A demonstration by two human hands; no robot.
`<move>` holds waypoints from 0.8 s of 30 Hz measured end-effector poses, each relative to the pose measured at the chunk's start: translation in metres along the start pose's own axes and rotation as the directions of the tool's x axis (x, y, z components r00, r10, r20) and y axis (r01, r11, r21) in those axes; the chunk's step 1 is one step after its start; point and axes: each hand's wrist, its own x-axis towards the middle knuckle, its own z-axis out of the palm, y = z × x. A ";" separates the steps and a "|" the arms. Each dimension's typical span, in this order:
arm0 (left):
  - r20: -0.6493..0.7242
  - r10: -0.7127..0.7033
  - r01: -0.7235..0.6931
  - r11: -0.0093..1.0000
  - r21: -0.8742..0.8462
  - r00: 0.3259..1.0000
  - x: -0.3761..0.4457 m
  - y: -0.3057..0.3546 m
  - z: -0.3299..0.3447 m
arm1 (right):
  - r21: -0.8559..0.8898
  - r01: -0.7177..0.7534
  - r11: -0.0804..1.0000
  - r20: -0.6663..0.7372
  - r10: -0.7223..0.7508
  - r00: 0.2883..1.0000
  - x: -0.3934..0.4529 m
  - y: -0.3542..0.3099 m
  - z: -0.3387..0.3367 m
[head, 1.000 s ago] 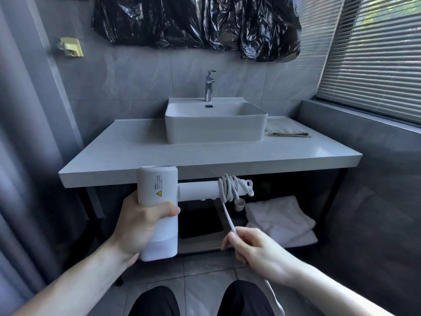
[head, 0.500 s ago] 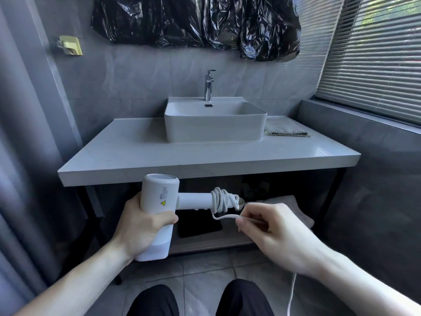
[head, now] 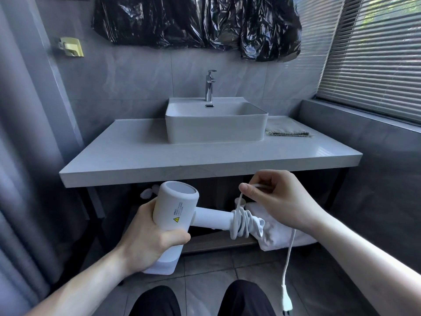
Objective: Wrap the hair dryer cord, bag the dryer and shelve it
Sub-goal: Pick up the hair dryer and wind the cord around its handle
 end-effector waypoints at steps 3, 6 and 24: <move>0.026 0.013 -0.012 1.000 -0.021 1.000 -0.002 0.006 0.000 | 0.043 -0.033 0.999 0.034 0.031 0.999 0.007 0.003 -0.001; 0.048 0.006 -0.002 0.997 -0.082 0.999 -0.004 0.012 -0.001 | 0.149 -0.080 0.986 0.105 0.065 0.992 0.016 0.008 -0.005; 0.076 0.015 -0.010 0.998 -0.063 0.997 -0.010 0.006 0.002 | 0.229 -0.051 0.972 0.191 0.006 0.982 0.018 0.012 0.004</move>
